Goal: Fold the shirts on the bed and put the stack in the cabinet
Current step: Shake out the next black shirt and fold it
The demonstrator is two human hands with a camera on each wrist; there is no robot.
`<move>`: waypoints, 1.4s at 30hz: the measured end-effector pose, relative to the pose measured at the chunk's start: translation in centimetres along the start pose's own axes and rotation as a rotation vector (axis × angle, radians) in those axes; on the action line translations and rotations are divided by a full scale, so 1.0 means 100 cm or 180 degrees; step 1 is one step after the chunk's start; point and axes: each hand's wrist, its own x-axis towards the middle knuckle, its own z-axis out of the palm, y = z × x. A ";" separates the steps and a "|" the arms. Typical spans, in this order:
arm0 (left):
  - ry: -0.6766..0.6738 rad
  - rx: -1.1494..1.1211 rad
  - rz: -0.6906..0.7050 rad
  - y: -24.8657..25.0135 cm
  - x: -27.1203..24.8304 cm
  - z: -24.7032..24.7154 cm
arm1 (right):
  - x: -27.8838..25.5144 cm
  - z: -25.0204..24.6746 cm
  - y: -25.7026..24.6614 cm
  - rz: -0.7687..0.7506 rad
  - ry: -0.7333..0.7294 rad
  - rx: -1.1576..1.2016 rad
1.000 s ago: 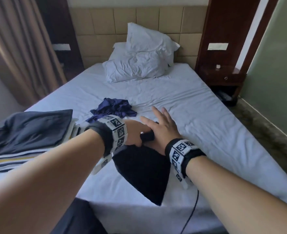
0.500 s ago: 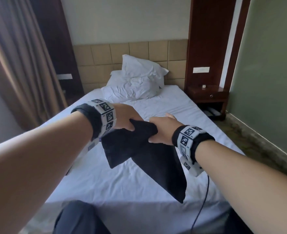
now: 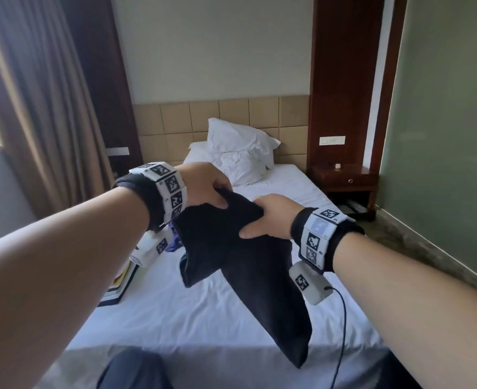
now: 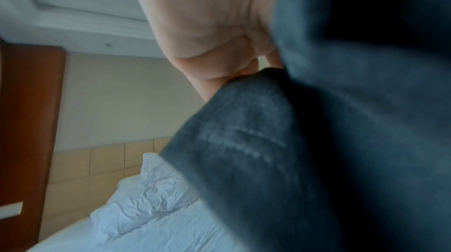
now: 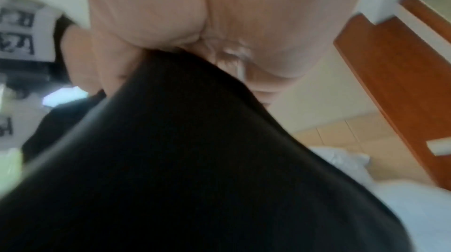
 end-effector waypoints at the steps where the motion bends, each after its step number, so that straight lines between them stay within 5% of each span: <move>1: -0.0030 -0.0086 -0.0004 -0.001 -0.001 -0.004 | 0.000 0.000 -0.001 0.0017 0.0045 0.0266; 7: -0.0681 -0.0017 -0.0238 -0.023 -0.004 -0.002 | 0.000 -0.003 0.001 -0.0139 0.0296 0.0872; 11: -0.0527 -0.0090 -0.0377 -0.038 -0.001 0.016 | 0.001 -0.001 0.003 -0.0266 0.0458 0.0979; 18: 0.0169 -0.0632 -0.0513 -0.070 0.001 0.017 | 0.012 -0.011 0.032 0.0182 -0.0004 -0.0909; 24: 0.0095 -0.0738 -0.0608 -0.103 0.001 0.042 | 0.018 -0.014 0.072 0.0613 -0.0526 -0.1362; 31: -0.0890 -0.1585 -0.0780 -0.145 0.016 0.098 | 0.030 -0.005 0.099 0.0788 -0.1045 -0.0847; 35: -0.1413 -0.2184 -0.0963 -0.168 0.036 0.121 | 0.047 -0.003 0.128 0.1355 -0.1092 0.0545; 38: -0.0910 -0.2458 -0.1141 -0.181 0.068 0.139 | 0.066 0.000 0.150 0.1714 -0.0791 0.1395; 42: 0.0687 -0.2883 -0.1810 -0.195 0.112 0.204 | 0.101 0.029 0.208 0.2150 0.0865 0.1674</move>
